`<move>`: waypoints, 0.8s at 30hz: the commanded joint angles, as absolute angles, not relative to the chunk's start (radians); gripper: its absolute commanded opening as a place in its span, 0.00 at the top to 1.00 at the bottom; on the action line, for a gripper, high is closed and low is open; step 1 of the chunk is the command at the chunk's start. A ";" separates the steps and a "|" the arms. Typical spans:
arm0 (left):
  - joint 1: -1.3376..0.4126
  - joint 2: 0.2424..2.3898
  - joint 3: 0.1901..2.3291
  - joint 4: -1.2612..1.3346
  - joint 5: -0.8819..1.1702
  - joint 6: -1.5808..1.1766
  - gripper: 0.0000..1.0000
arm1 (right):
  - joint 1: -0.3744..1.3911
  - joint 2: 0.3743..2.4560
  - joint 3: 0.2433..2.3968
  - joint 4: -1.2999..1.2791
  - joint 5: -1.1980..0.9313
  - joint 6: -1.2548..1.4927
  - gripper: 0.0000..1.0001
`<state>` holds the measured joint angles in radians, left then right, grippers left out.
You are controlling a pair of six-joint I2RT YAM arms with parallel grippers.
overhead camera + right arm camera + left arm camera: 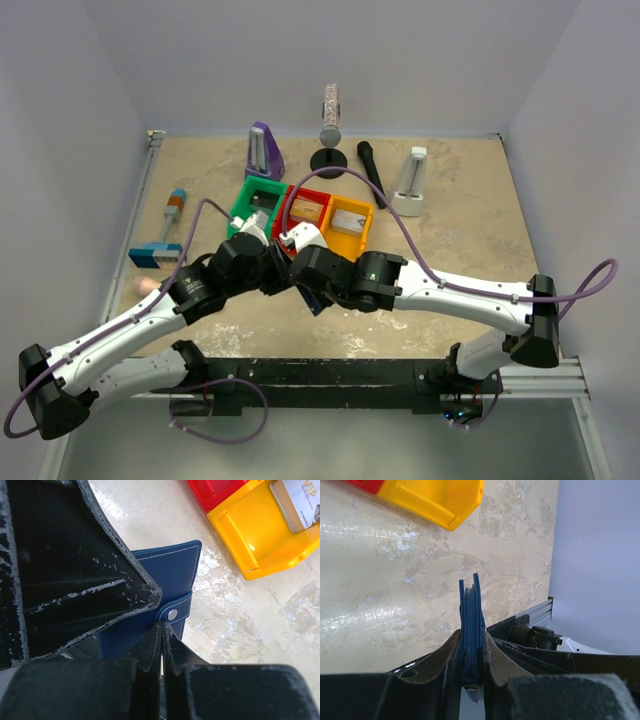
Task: Take the credit cards out of the card holder
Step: Open the card holder.
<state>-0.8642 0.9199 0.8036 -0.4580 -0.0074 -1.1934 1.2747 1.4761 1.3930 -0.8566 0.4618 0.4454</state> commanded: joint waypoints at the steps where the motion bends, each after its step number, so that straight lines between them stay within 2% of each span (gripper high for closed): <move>1: -0.868 0.884 0.813 -0.394 0.066 -1.200 1.00 | 1.250 1.437 1.385 -0.880 0.538 0.456 1.00; 17: -0.868 0.870 0.818 -0.428 0.044 -1.175 1.00 | 1.235 1.394 1.364 -0.885 0.571 0.456 1.00; 21: -0.868 0.870 0.816 -0.429 0.041 -1.175 1.00 | 1.235 1.342 1.319 -0.813 0.552 0.439 1.00; 24: -0.868 0.871 0.819 -0.428 0.044 -1.174 1.00 | 1.236 1.272 1.261 -0.724 0.509 0.404 0.72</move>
<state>-0.8654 0.8848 0.8036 -0.4500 0.0227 -1.1854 1.2343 1.3811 1.3117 -0.8368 0.5289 0.4431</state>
